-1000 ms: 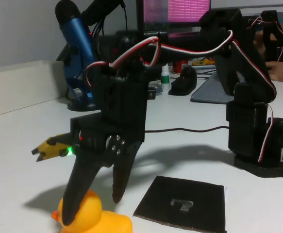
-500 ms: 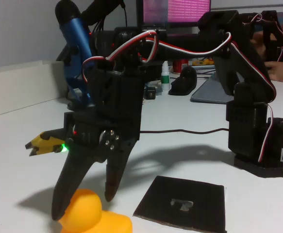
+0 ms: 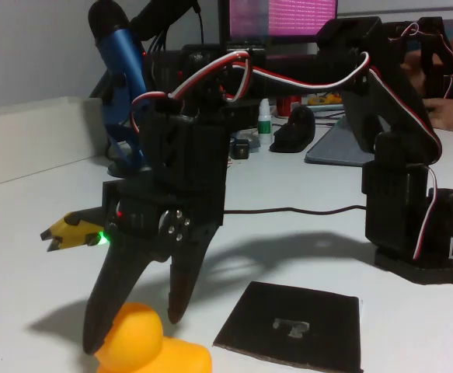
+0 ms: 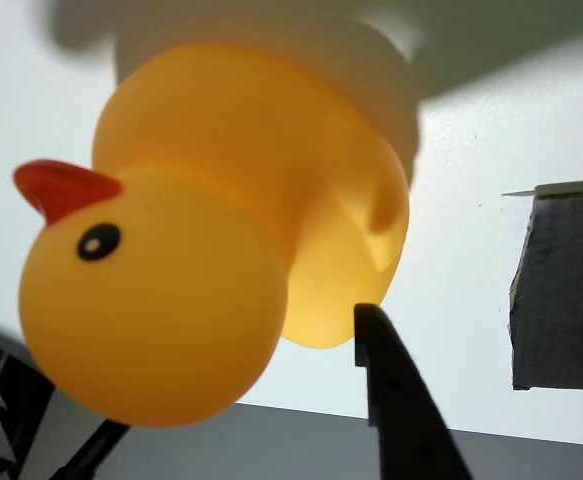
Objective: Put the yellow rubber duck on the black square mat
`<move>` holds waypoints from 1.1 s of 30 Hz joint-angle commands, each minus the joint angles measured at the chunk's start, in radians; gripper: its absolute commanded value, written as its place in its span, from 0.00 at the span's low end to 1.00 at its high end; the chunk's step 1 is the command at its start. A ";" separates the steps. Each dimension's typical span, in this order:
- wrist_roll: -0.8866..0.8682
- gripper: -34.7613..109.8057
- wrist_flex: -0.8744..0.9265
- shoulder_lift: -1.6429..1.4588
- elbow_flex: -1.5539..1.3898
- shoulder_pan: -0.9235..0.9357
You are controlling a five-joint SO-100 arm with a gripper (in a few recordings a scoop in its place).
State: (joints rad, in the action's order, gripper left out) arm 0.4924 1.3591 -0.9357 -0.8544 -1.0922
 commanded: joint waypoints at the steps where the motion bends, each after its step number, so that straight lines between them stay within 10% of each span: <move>1: 0.005 0.52 -0.006 -0.040 0.037 -0.006; 33: 0.003 0.34 -0.006 -0.057 0.048 -0.006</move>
State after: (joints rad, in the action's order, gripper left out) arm 0.4909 1.3591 -0.9357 -0.8514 -1.0922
